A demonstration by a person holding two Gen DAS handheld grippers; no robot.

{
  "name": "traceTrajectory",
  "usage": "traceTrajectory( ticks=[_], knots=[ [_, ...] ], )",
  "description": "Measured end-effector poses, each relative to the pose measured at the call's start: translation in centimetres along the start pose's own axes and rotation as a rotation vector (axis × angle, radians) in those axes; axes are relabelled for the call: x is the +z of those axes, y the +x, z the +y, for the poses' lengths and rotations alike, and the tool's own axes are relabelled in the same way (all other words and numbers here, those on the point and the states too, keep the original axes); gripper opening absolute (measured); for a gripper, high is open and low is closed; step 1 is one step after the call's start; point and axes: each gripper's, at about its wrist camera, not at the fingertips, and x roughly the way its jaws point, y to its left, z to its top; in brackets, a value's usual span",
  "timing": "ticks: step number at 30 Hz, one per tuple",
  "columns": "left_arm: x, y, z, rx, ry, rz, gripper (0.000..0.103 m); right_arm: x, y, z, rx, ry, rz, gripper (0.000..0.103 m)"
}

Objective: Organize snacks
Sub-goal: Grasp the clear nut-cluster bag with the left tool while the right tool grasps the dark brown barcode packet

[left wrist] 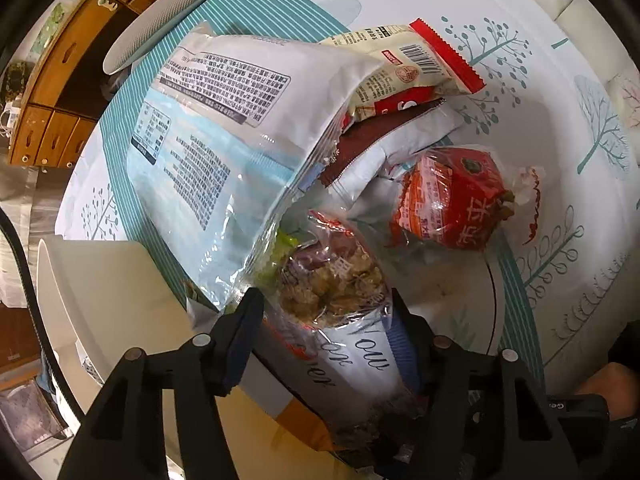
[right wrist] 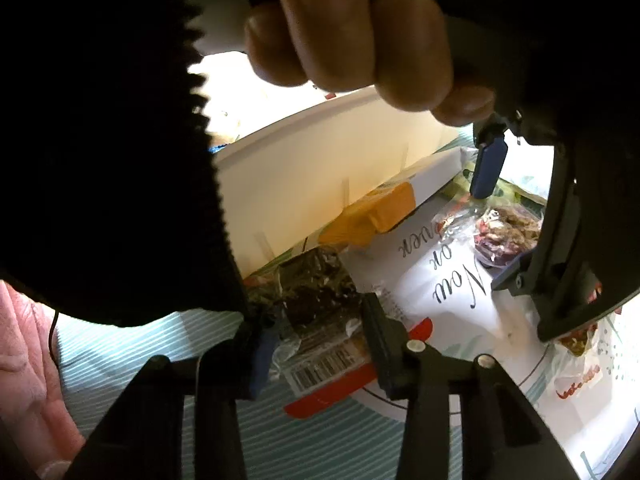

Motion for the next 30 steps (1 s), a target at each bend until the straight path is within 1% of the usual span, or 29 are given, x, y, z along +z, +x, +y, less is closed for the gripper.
traceTrajectory(
  ticks=[2, 3, 4, 5, 8, 9, 11, 13, 14, 15, 20, 24, 30],
  knots=[
    [-0.3, -0.1, 0.2, -0.002, -0.008, 0.002, 0.056, 0.0, 0.0, -0.1, 0.001, 0.002, 0.01, 0.039],
    [-0.5, -0.2, -0.1, -0.003, -0.012, 0.005, 0.055, 0.0, -0.1, -0.1, 0.005, 0.006, 0.014, 0.034],
    [-0.7, -0.2, 0.0, -0.005, -0.014, 0.008, 0.054, -0.1, -0.2, -0.2, 0.013, 0.012, 0.019, 0.027],
    [-0.9, -0.2, -0.1, -0.009, -0.019, 0.01, 0.053, -0.2, -0.3, -0.4, 0.013, 0.019, 0.029, 0.01],
    [-1.7, -0.4, -0.3, -0.019, -0.031, 0.014, 0.049, -0.5, -0.6, -0.6, 0.004, 0.044, 0.046, 0.01],
    [-2.0, -0.6, -0.2, -0.027, -0.039, 0.016, 0.043, -0.7, -0.7, -0.6, 0.002, 0.048, 0.052, 0.01],
    [-2.5, -0.9, -0.1, -0.046, -0.058, 0.014, 0.041, -0.9, -1.0, -0.7, -0.001, 0.058, 0.064, 0.009],
    [-2.9, -1.1, 0.0, -0.049, -0.067, 0.011, 0.041, -1.1, -1.2, -0.9, -0.003, 0.073, 0.074, 0.008],
    [-3.0, -1.3, 0.2, -0.048, -0.075, 0.009, 0.041, -1.2, -1.4, -1.0, -0.005, 0.081, 0.078, 0.002],
    [-3.2, -1.5, 0.1, -0.05, -0.081, 0.006, 0.041, -1.2, -1.7, -1.2, -0.009, 0.091, 0.077, 0.0],
    [-4.1, -3.1, 0.3, -0.079, -0.113, -0.017, 0.04, -2.1, -3.2, -1.3, -0.018, 0.142, 0.094, 0.0],
    [-5.3, -5.1, 0.3, -0.092, -0.141, -0.044, 0.04, -3.3, -4.0, -1.2, -0.025, 0.173, 0.091, 0.0],
    [-7.2, -8.8, 0.5, -0.112, -0.205, -0.105, 0.04, -3.2, -6.0, -1.8, -0.041, 0.225, 0.033, 0.0]
  ],
)
